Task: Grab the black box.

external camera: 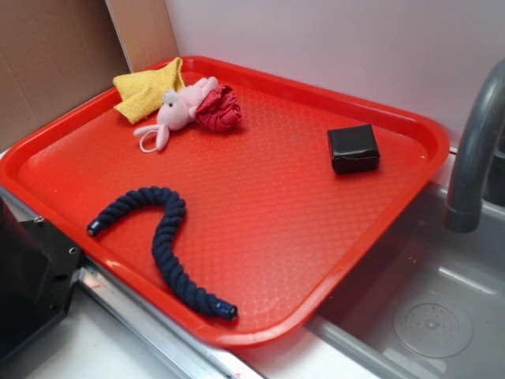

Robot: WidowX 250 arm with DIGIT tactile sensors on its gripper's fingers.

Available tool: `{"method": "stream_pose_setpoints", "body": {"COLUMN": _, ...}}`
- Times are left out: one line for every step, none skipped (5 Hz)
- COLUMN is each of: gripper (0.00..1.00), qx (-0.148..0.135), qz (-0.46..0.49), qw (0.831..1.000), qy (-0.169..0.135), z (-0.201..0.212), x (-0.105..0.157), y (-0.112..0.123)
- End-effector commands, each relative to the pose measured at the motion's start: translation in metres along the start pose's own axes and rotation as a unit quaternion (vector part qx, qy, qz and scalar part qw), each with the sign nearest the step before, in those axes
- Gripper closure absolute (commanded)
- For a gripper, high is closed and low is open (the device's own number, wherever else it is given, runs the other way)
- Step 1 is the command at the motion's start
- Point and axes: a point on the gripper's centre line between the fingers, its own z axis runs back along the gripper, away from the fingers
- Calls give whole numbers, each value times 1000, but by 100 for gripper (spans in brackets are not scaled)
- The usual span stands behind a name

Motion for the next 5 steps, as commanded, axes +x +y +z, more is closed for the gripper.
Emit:
{"method": "stream_pose_setpoints", "body": {"gripper": 0, "qx": 0, "qz": 0, "qw": 1000, "qy": 0, "z": 0, "x": 0, "y": 0}}
{"method": "stream_pose_setpoints", "body": {"gripper": 0, "qx": -6, "qz": 126, "qw": 992, "qy": -6, "z": 0, "x": 6, "y": -2}}
{"method": "stream_pose_setpoints", "body": {"gripper": 0, "qx": 49, "qz": 243, "qw": 969, "qy": -7, "z": -9, "x": 18, "y": -10}}
{"method": "stream_pose_setpoints", "body": {"gripper": 0, "qx": 97, "qz": 358, "qw": 929, "qy": -5, "z": -22, "x": 39, "y": -28}}
{"method": "stream_pose_setpoints", "body": {"gripper": 0, "qx": 96, "qz": 425, "qw": 899, "qy": -32, "z": -36, "x": 60, "y": -45}}
